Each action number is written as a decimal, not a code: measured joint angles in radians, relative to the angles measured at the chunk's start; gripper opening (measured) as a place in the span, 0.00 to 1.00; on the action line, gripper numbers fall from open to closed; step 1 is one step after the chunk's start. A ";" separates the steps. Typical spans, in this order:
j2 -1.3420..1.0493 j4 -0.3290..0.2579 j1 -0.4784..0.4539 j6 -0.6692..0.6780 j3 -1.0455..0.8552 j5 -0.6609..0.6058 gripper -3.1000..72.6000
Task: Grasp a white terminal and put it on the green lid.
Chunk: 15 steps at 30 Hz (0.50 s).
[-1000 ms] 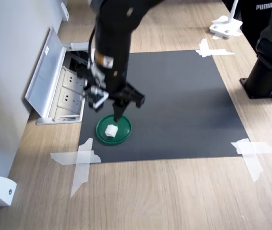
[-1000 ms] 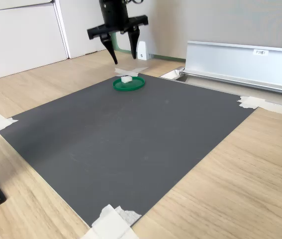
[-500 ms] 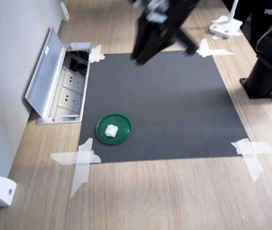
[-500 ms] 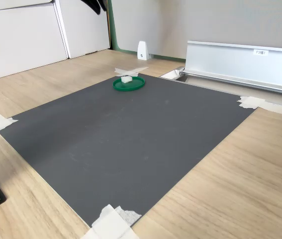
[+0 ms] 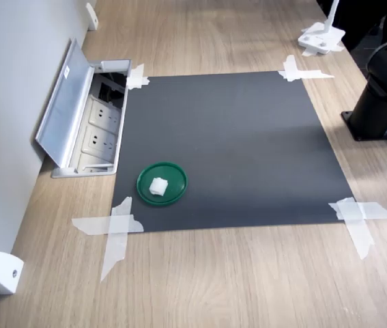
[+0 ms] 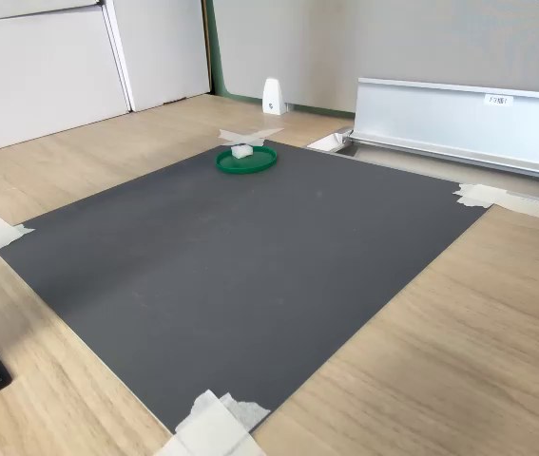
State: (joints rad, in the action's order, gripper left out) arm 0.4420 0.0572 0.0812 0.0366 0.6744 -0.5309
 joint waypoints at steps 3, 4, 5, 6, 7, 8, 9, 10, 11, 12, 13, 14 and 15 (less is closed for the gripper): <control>-0.092 -0.016 -0.075 -0.001 -0.058 0.000 0.03; -0.119 -0.024 -0.091 -0.001 -0.077 0.000 0.03; -0.143 -0.032 -0.104 -0.001 -0.096 0.000 0.03; -0.164 -0.038 -0.114 -0.002 -0.117 0.000 0.03; -0.181 -0.044 -0.121 -0.002 -0.134 0.000 0.03; -0.200 -0.049 -0.126 -0.002 -0.159 0.000 0.03; -0.218 -0.057 -0.129 -0.002 -0.185 0.000 0.03; -0.234 -0.057 -0.131 -0.002 -0.214 0.000 0.03; -0.247 -0.057 -0.132 -0.002 -0.238 0.000 0.03; -0.264 -0.057 -0.132 -0.003 -0.268 0.000 0.03; -0.282 -0.057 -0.132 -0.003 -0.298 0.000 0.03; -0.301 -0.057 -0.133 -0.003 -0.328 0.000 0.03; -0.317 -0.057 -0.133 -0.003 -0.355 -0.001 0.03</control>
State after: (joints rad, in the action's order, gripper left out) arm 0.1245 0.0000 -0.0520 0.0335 0.3193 -0.5321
